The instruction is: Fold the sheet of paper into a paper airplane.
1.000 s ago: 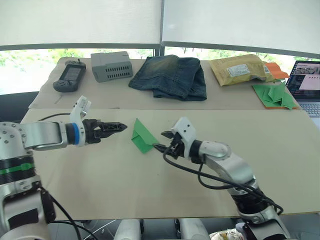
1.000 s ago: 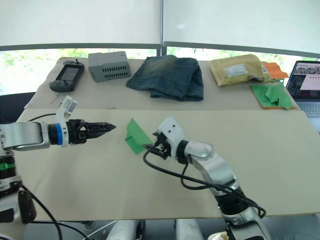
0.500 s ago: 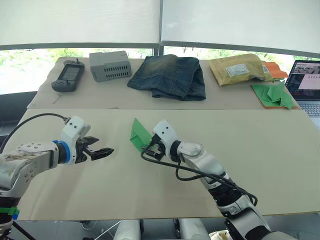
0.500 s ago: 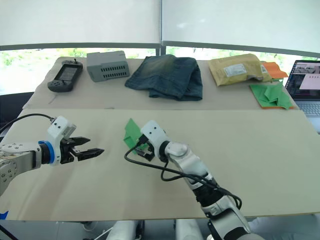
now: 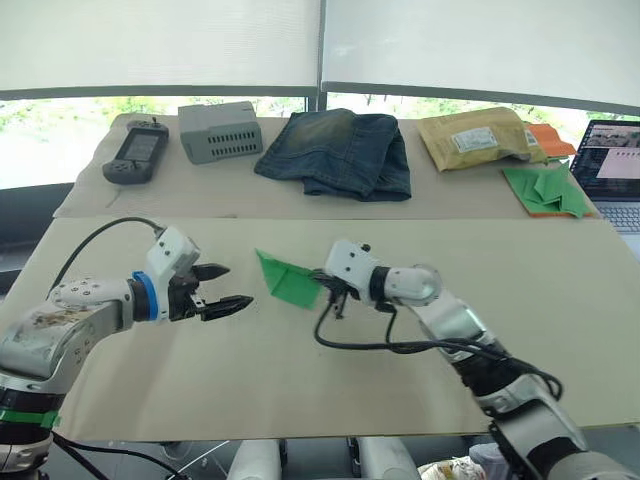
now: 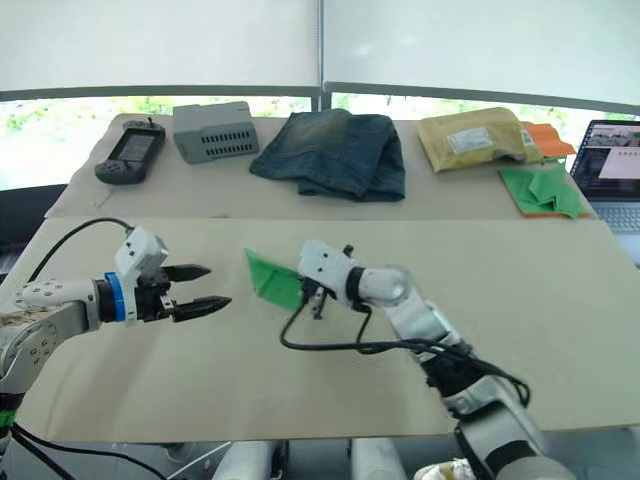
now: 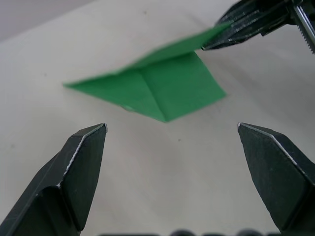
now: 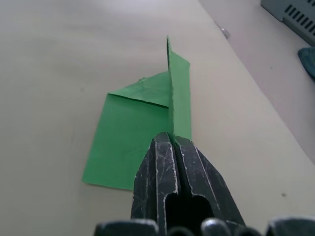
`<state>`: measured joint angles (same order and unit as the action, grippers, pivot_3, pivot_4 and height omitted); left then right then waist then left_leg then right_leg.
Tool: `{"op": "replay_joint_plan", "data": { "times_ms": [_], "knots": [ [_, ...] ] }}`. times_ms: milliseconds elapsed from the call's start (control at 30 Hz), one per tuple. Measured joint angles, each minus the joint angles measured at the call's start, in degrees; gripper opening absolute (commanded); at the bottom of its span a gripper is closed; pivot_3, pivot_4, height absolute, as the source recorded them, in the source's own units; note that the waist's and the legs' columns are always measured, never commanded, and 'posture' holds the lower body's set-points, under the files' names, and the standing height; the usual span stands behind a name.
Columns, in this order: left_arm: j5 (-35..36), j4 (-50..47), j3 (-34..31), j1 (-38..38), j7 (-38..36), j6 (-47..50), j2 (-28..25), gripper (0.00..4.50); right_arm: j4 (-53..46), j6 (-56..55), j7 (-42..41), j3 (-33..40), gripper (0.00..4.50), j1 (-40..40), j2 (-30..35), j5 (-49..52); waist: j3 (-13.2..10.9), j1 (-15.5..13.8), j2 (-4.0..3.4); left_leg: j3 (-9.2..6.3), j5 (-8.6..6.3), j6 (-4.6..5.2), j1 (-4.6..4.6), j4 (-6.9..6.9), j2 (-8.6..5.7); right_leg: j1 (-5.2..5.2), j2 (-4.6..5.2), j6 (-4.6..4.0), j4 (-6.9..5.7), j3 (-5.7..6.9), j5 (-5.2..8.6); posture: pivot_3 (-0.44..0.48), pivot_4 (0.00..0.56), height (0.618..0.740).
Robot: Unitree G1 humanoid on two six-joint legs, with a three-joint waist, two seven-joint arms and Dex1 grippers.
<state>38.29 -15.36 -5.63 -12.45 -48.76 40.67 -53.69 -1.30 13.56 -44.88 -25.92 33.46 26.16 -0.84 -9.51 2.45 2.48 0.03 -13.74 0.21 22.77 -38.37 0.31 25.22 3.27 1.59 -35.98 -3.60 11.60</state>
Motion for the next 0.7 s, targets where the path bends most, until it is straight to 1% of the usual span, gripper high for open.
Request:
{"op": "replay_joint_plan", "data": {
  "times_ms": [100, 200, 233, 333, 400, 533, 600, 700],
  "knots": [
    [-0.53, 0.19, -0.64, 0.07, -1.19, -2.61, 1.69, 4.5, 1.17, -8.94, -7.53, 0.35, 0.01, -0.01, 5.64, 0.26, -0.01, -0.02, 0.01, 0.01, 0.0, 0.01, 0.01, 0.0, -0.02, -0.01, 0.0, 0.0, 0.01, -0.01, 0.0, 0.0, 0.15, 0.728],
    [3.59, 0.52, -2.19, 0.08, -5.96, -0.57, 1.89, 4.5, 2.73, -18.75, -13.61, 1.42, 0.01, 0.05, 9.24, 1.27, -0.03, 0.19, 0.05, 0.04, -0.01, 0.02, -0.02, -0.01, 0.05, -0.01, -0.05, 0.03, 0.0, -0.01, 0.02, 0.0, 0.15, 0.728],
    [4.6, 0.52, -2.21, 0.0, -7.49, 0.02, 1.66, 4.5, 4.46, -23.86, -15.34, 1.41, 0.01, 0.29, 10.39, 0.85, -0.03, 0.23, 0.05, 0.06, -0.01, 0.02, -0.07, -0.01, 0.08, -0.04, -0.08, 0.13, 0.01, -0.01, 0.08, 0.0, 0.15, 0.728],
    [4.47, 0.59, -1.27, -0.96, -8.96, 1.8, 1.58, 4.5, 10.63, -37.6, -17.18, 0.18, 0.01, 2.37, 12.79, -3.65, -0.05, 0.16, 0.05, 0.07, -0.01, 0.02, -0.15, -0.01, 0.1, -0.1, -0.12, 0.36, -0.04, -0.02, 0.22, 0.0, 0.15, 0.728],
    [4.12, 0.57, 0.35, -1.77, -9.33, 2.51, 1.59, 4.5, 13.31, -43.41, -17.5, -0.12, 0.01, 2.48, 12.75, -4.82, -0.05, 0.1, 0.05, 0.06, -0.01, 0.02, -0.19, -0.01, 0.14, -0.13, -0.15, 0.33, -0.04, -0.04, 0.21, 0.0, 0.15, 0.728],
    [2.72, 2.86, 4.58, -6.25, -7.44, 6.45, 4.26, 4.5, 16.11, -49.68, -17.42, -0.38, 0.01, 2.08, 12.26, -5.23, -0.06, -0.1, 0.06, 0.05, -0.01, 0.02, -0.18, -0.07, 0.11, -0.15, -0.14, -0.01, -0.1, -0.08, 0.0, 0.0, 0.15, 0.728],
    [-0.03, 4.25, 7.09, -7.4, -6.82, 5.86, 5.34, 4.5, 16.68, -51.38, -17.25, -0.36, 0.01, 1.73, 12.16, -5.42, -0.06, -0.06, 0.06, 0.05, -0.01, 0.03, -0.18, -0.09, 0.08, -0.17, -0.12, -0.01, -0.09, -0.08, -0.01, 0.0, 0.15, 0.728],
    [-2.15, 5.95, 9.46, -9.44, -6.51, 5.6, 8.41, 4.5, 17.32, -52.59, -17.21, -0.35, 0.01, 0.93, 12.06, -5.74, -0.07, -0.09, 0.07, 0.04, -0.01, 0.03, -0.15, -0.12, 0.07, -0.16, -0.12, -0.03, -0.1, -0.09, -0.02, 0.0, 0.15, 0.728]
  ]
}}
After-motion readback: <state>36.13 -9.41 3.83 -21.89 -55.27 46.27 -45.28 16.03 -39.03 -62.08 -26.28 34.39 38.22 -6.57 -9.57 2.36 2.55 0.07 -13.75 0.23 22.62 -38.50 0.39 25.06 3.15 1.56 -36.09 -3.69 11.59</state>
